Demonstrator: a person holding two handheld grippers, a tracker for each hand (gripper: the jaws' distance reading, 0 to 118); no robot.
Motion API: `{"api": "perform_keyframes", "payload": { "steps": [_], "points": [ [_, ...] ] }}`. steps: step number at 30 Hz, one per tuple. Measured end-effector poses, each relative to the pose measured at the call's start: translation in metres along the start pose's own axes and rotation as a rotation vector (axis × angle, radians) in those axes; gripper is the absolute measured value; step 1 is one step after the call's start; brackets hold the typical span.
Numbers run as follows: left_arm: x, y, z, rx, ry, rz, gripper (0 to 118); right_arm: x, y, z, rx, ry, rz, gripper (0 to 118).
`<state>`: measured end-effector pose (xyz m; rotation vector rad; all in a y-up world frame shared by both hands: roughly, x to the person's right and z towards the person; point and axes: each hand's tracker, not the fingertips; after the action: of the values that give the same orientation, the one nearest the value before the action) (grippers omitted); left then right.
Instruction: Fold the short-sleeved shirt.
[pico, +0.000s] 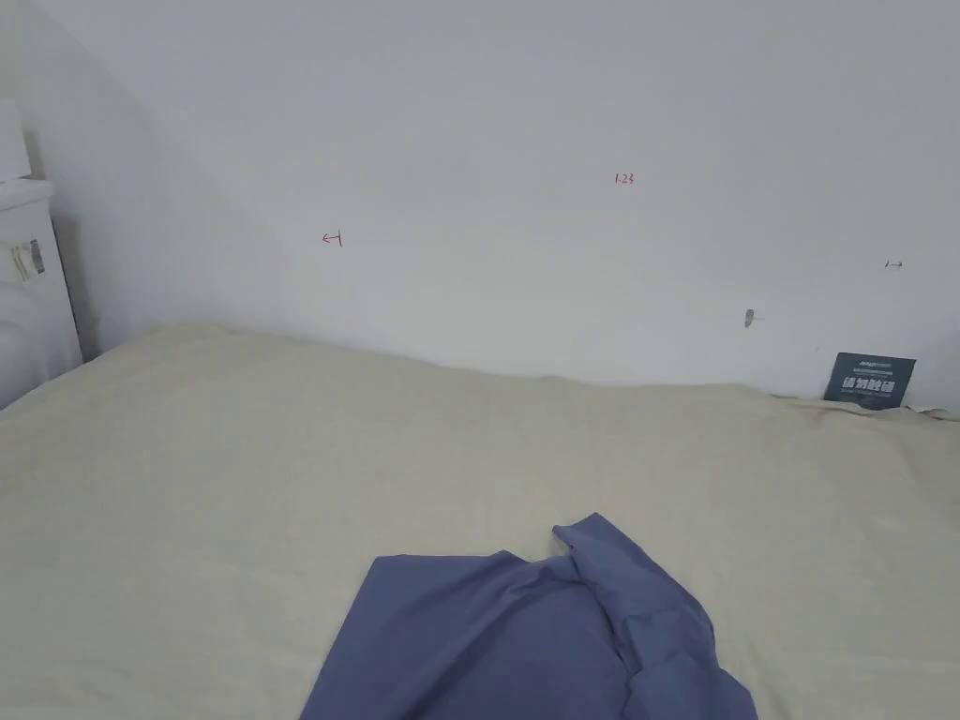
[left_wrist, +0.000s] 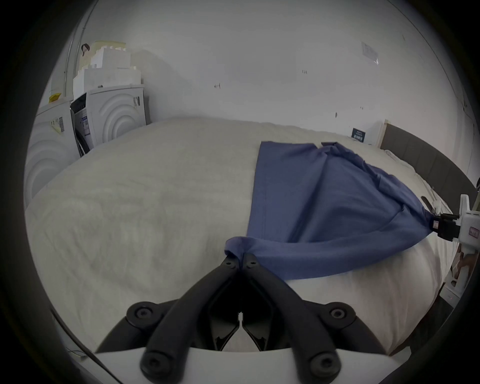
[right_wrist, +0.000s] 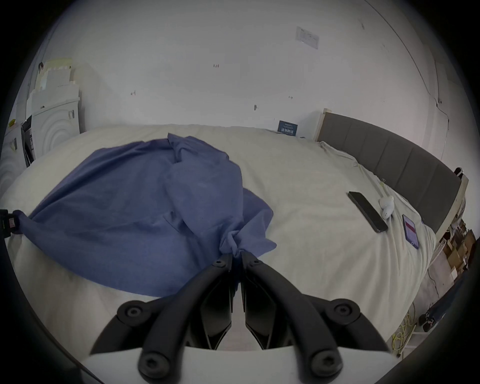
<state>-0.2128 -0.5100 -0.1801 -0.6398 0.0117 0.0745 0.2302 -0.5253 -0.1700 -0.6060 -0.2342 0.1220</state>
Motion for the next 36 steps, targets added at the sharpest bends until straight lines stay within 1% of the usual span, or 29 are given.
{"api": "perform_keyframes", "payload": {
  "steps": [6, 7, 8, 9, 10, 11, 12, 14, 15, 19, 21, 22, 23, 24, 25, 26, 27, 29, 34, 36],
  "points": [
    [0.01, 0.009, 0.004, -0.032, -0.003, 0.0, 0, -0.003, 0.001, -0.002, -0.016, 0.009, 0.007, 6],
    [0.009, 0.009, 0.005, -0.039, -0.008, 0.008, 0, -0.001, 0.004, -0.001, -0.021, 0.023, -0.002, 8],
    [0.008, 0.01, 0.008, -0.036, -0.014, 0.017, 2, 0.0, 0.007, 0.0, -0.03, 0.028, -0.003, 14],
    [0.003, 0.007, 0.0, -0.034, -0.019, 0.022, 7, 0.001, 0.009, 0.004, -0.034, 0.037, -0.007, 20],
    [0.002, 0.008, 0.004, -0.031, -0.02, 0.028, 15, 0.003, 0.011, 0.007, -0.028, 0.041, -0.014, 31],
    [0.001, 0.011, 0.011, -0.018, -0.019, 0.039, 25, 0.007, 0.014, 0.012, -0.012, 0.05, -0.03, 43],
    [-0.001, 0.013, 0.016, 0.004, -0.019, 0.047, 35, 0.009, 0.019, 0.018, 0.013, 0.06, -0.049, 48],
    [-0.002, 0.018, 0.028, 0.077, -0.027, 0.048, 54, 0.01, 0.029, 0.028, 0.055, 0.068, -0.051, 50],
    [-0.002, 0.022, 0.036, 0.108, -0.025, 0.048, 54, 0.01, 0.036, 0.034, 0.087, 0.073, -0.048, 50],
    [0.004, 0.036, 0.053, 0.211, -0.028, 0.048, 53, 0.005, 0.057, 0.048, 0.175, 0.125, -0.069, 48],
    [0.01, 0.042, 0.055, 0.232, -0.034, 0.035, 50, -0.001, 0.064, 0.053, 0.215, 0.145, -0.063, 43],
    [0.013, 0.044, 0.055, 0.236, -0.045, 0.019, 50, -0.004, 0.066, 0.055, 0.238, 0.157, -0.051, 43],
    [0.019, 0.047, 0.056, 0.246, -0.043, -0.001, 44, -0.008, 0.07, 0.056, 0.247, 0.152, -0.041, 26],
    [0.024, 0.049, 0.056, 0.254, -0.036, -0.021, 33, -0.012, 0.072, 0.057, 0.262, 0.142, -0.036, 10],
    [0.026, 0.048, 0.052, 0.257, -0.034, -0.038, 18, -0.014, 0.072, 0.059, 0.277, 0.146, -0.039, 5],
    [0.03, 0.047, 0.051, 0.26, -0.032, -0.049, 2, -0.016, 0.074, 0.061, 0.277, 0.147, -0.039, 3],
    [0.035, 0.047, 0.051, 0.267, -0.029, -0.053, 0, -0.02, 0.075, 0.059, 0.275, 0.148, -0.038, 1],
    [0.04, 0.045, 0.05, 0.26, -0.06, -0.054, 0, -0.024, 0.076, 0.061, 0.276, 0.157, -0.038, 1],
    [0.049, 0.037, 0.04, 0.207, -0.082, -0.032, 0, -0.028, 0.076, 0.06, 0.267, 0.157, -0.043, 1],
    [0.048, 0.041, 0.029, 0.193, -0.093, -0.018, 0, -0.03, 0.077, 0.058, 0.259, 0.151, -0.024, 1]
  ]
}}
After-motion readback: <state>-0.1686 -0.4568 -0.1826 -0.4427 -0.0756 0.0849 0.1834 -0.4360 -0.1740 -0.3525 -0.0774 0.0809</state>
